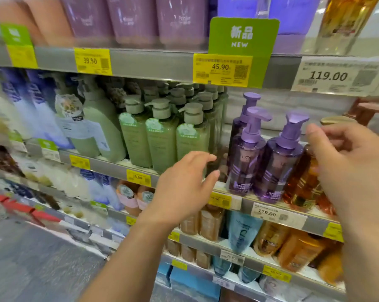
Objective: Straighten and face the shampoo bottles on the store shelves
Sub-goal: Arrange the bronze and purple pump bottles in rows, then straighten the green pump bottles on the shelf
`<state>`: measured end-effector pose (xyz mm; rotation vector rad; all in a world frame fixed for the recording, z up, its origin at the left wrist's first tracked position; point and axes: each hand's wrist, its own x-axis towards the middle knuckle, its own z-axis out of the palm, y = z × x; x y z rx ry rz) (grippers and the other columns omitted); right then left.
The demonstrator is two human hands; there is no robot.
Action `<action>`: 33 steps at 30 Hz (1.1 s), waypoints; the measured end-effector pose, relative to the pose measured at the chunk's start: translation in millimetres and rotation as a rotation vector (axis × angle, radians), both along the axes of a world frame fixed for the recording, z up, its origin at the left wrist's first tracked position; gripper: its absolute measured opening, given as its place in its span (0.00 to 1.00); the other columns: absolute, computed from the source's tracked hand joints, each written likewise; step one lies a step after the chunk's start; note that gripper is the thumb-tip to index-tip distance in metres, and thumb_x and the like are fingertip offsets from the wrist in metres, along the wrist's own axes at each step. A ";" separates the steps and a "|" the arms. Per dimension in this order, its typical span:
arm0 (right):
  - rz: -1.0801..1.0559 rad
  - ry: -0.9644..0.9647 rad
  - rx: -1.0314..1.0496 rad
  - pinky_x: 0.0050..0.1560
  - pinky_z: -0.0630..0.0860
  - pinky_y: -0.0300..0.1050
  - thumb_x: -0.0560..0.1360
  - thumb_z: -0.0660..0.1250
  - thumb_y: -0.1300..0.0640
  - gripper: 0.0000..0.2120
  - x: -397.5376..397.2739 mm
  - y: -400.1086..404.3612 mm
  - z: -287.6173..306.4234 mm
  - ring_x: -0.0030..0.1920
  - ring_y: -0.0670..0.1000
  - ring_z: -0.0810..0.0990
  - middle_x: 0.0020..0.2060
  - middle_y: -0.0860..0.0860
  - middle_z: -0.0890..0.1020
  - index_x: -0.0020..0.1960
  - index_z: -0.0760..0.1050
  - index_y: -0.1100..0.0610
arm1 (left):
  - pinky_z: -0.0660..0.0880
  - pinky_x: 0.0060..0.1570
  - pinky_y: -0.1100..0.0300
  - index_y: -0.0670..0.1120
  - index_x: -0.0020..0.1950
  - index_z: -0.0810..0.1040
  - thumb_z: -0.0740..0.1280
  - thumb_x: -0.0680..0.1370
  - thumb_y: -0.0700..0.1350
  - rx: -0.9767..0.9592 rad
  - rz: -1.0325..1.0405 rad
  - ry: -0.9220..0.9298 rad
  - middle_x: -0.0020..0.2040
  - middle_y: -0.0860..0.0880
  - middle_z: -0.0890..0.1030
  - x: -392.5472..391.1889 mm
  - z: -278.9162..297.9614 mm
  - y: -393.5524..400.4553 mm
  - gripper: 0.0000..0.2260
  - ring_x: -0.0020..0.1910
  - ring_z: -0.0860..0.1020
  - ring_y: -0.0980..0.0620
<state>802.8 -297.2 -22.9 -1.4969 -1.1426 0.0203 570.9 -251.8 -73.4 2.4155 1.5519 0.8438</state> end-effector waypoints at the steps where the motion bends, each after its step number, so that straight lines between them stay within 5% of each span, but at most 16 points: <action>1: 0.061 0.031 0.000 0.46 0.80 0.65 0.72 0.66 0.31 0.11 -5.2 -0.8 0.4 0.37 0.54 0.82 0.32 0.45 0.80 0.42 0.79 0.36 | 0.76 0.50 0.56 0.56 0.67 0.73 0.61 0.80 0.57 -0.018 0.021 0.001 0.66 0.59 0.73 -4.8 -3.2 -4.0 0.16 0.45 0.77 0.56; 5: 0.300 0.007 -0.046 0.43 0.81 0.61 0.74 0.71 0.42 0.03 -41.3 -1.4 -5.2 0.34 0.51 0.82 0.34 0.43 0.83 0.44 0.80 0.40 | 0.76 0.52 0.53 0.57 0.64 0.75 0.61 0.79 0.58 -0.057 0.118 0.001 0.63 0.59 0.76 -23.5 -14.9 -16.0 0.14 0.51 0.77 0.54; 9: 0.476 -0.044 -0.184 0.41 0.80 0.45 0.74 0.73 0.47 0.05 -68.8 11.3 -26.0 0.31 0.43 0.80 0.34 0.41 0.82 0.40 0.81 0.43 | 0.76 0.54 0.53 0.56 0.63 0.77 0.61 0.79 0.58 -0.072 0.209 -0.002 0.61 0.58 0.77 -50.9 -23.6 -24.0 0.15 0.55 0.77 0.54; 13: 0.590 -0.034 -0.267 0.43 0.81 0.58 0.73 0.74 0.47 0.01 -98.5 25.7 -39.0 0.32 0.48 0.80 0.33 0.44 0.82 0.43 0.82 0.42 | 0.74 0.55 0.56 0.54 0.61 0.79 0.63 0.78 0.56 -0.046 0.287 -0.046 0.59 0.57 0.79 -83.1 -24.9 -22.4 0.14 0.56 0.77 0.55; 16: 0.604 -0.073 -0.311 0.43 0.82 0.57 0.73 0.74 0.46 0.01 -124.3 39.4 -43.4 0.33 0.47 0.81 0.35 0.42 0.82 0.42 0.82 0.42 | 0.76 0.51 0.53 0.56 0.59 0.79 0.64 0.78 0.56 -0.046 0.338 -0.101 0.58 0.57 0.79 -106.6 -24.7 -15.1 0.12 0.46 0.79 0.52; 22: 0.583 -0.109 -0.355 0.36 0.81 0.53 0.73 0.74 0.46 0.03 -194.0 63.1 -50.6 0.28 0.49 0.81 0.35 0.42 0.81 0.42 0.81 0.42 | 0.77 0.51 0.52 0.55 0.56 0.80 0.61 0.75 0.58 -0.004 0.336 -0.159 0.55 0.57 0.80 -174.7 -28.1 10.7 0.15 0.51 0.80 0.52; 26: 0.549 -0.110 -0.364 0.40 0.81 0.54 0.73 0.73 0.45 0.03 -253.2 81.9 -55.5 0.29 0.47 0.80 0.34 0.42 0.83 0.43 0.81 0.43 | 0.74 0.50 0.56 0.54 0.57 0.80 0.65 0.78 0.54 0.023 0.331 -0.159 0.56 0.56 0.81 -235.0 -21.4 34.3 0.11 0.48 0.79 0.52; 30: 0.477 -0.098 -0.358 0.33 0.77 0.40 0.75 0.71 0.46 0.01 -308.0 99.0 -55.3 0.27 0.45 0.80 0.39 0.36 0.82 0.45 0.79 0.41 | 0.72 0.49 0.60 0.54 0.58 0.80 0.67 0.77 0.53 0.077 0.312 -0.190 0.55 0.58 0.81 -286.8 -12.3 64.3 0.10 0.45 0.79 0.52; 33: 0.456 -0.114 -0.423 0.37 0.77 0.43 0.78 0.69 0.49 0.06 -334.9 107.5 -59.5 0.29 0.44 0.81 0.42 0.40 0.82 0.54 0.78 0.41 | 0.73 0.47 0.58 0.56 0.59 0.78 0.67 0.77 0.55 0.078 0.288 -0.159 0.58 0.57 0.80 -310.1 -6.1 83.9 0.12 0.46 0.80 0.52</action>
